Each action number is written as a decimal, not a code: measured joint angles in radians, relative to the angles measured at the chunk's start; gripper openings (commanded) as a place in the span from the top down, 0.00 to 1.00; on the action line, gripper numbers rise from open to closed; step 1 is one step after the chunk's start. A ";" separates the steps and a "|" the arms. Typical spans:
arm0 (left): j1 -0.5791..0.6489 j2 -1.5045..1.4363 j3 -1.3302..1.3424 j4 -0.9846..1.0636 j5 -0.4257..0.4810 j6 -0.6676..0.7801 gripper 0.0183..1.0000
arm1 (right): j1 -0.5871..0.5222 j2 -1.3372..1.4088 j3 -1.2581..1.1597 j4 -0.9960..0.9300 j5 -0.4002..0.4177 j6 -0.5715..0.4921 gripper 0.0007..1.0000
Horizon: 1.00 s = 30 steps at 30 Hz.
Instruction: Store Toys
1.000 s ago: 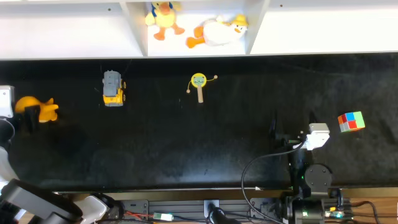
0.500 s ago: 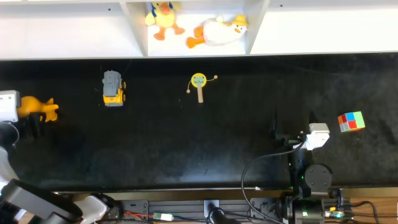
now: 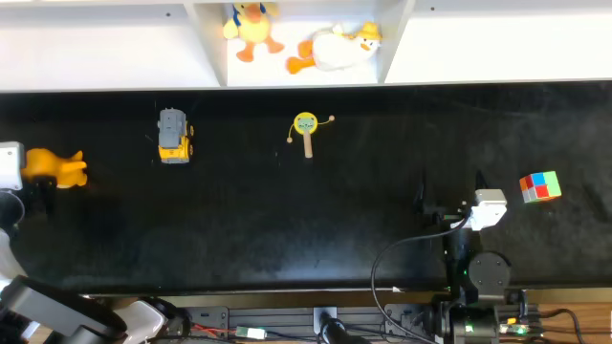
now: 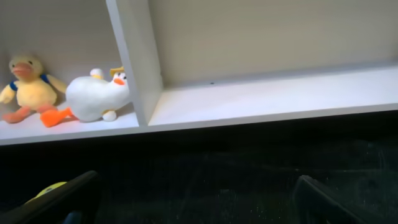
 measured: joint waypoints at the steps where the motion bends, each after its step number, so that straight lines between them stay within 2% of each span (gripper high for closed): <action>1: 0.000 0.000 0.000 0.003 0.003 0.000 0.50 | 0.000 0.000 0.000 0.000 0.000 0.000 0.01; 6: 0.000 0.000 0.000 0.029 0.027 -0.003 0.71 | 0.000 0.000 0.000 0.000 0.000 0.000 0.00; 11: 0.000 0.000 0.000 0.035 0.041 -0.005 0.86 | 0.000 0.000 0.000 0.000 0.000 0.000 0.00; 16: 0.000 0.000 0.000 0.035 0.058 -0.005 0.98 | 0.000 0.000 0.000 0.000 0.000 0.000 0.00; 24: 0.000 0.000 0.000 0.037 0.086 -0.018 0.98 | 0.000 0.000 0.000 0.000 0.000 0.000 0.00; 30: 0.000 -0.023 0.000 0.079 0.092 -0.093 0.98 | 0.000 0.000 0.000 0.000 0.000 0.000 0.00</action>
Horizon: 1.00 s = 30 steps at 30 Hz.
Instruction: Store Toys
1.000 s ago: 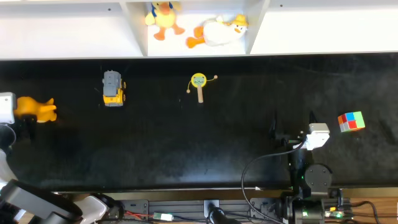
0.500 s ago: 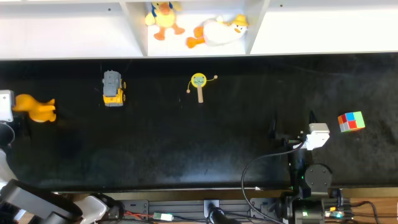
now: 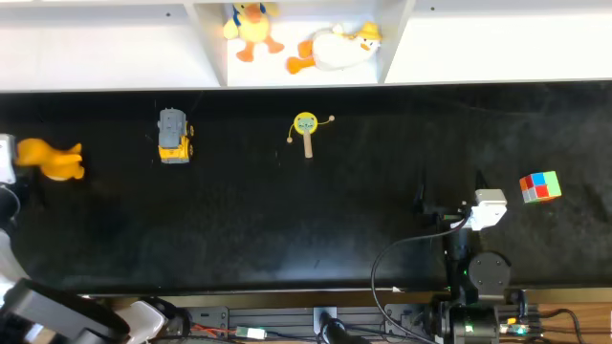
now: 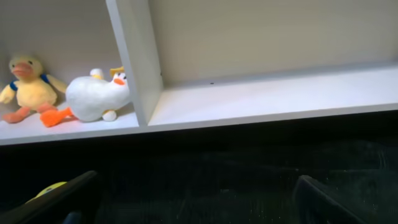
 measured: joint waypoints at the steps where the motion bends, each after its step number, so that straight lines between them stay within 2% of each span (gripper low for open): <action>1: 0.000 -0.010 0.000 0.007 0.001 -0.019 0.98 | 0.000 0.000 0.000 0.000 0.000 0.000 0.00; 11: -0.080 -0.054 0.050 0.027 0.003 -0.190 0.98 | 0.000 0.000 0.000 0.000 0.000 0.000 0.00; 21: -0.213 -0.054 0.100 0.161 -0.107 -0.380 0.98 | 0.000 0.000 0.000 0.000 0.000 0.000 0.00; 30: -0.230 -0.054 0.102 0.236 -0.161 -0.505 0.98 | 0.000 0.000 0.000 0.000 0.000 0.000 0.00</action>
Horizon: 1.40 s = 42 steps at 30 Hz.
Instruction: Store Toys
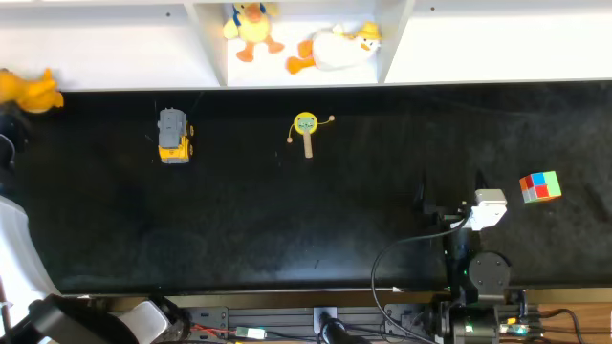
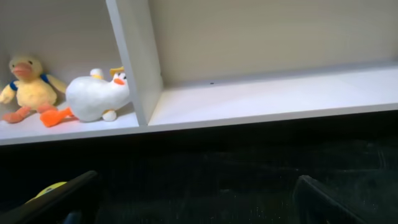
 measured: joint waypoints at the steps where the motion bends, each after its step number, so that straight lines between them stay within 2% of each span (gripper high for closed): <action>1: 0.000 0.000 0.002 0.000 -0.002 -0.007 0.98 | 0.000 0.000 0.000 0.000 0.000 0.000 0.00; 18: -0.031 0.077 0.095 0.001 -0.016 -0.049 0.98 | 0.000 0.000 0.000 0.000 0.000 0.000 0.01; 28: -0.075 0.140 0.102 0.061 -0.020 -0.074 0.98 | 0.000 0.000 0.000 0.000 0.000 0.000 0.00; 42: -0.076 0.177 0.103 0.103 -0.029 -0.093 0.98 | 0.000 0.000 0.000 0.000 0.000 0.000 0.01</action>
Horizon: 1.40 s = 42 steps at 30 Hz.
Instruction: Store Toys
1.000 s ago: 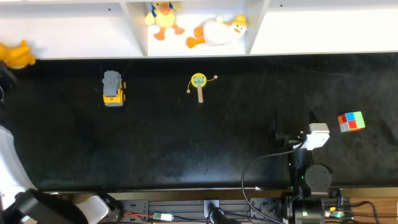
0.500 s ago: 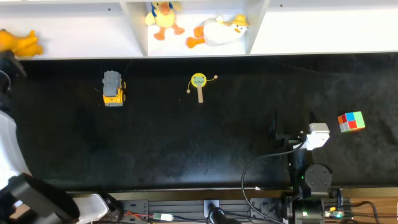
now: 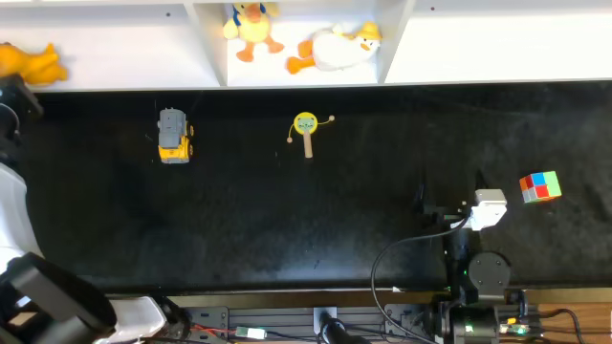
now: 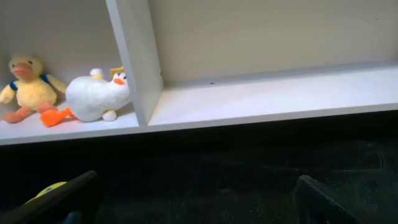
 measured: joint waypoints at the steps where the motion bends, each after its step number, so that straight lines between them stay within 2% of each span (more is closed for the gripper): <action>1: 0.000 0.003 0.000 0.002 -0.001 0.000 0.98 | 0.000 0.000 0.000 0.000 0.000 0.001 0.00; 16: -0.003 0.041 0.000 0.026 0.000 0.000 0.98 | 0.000 0.000 0.000 0.000 0.000 0.001 0.01; 25: -0.048 0.043 0.004 0.039 -0.001 0.000 0.98 | 0.000 0.000 0.000 0.000 0.000 0.000 0.01; 42: -0.064 0.048 0.004 0.064 -0.054 0.004 0.98 | 0.000 0.000 0.000 0.000 0.000 0.000 0.00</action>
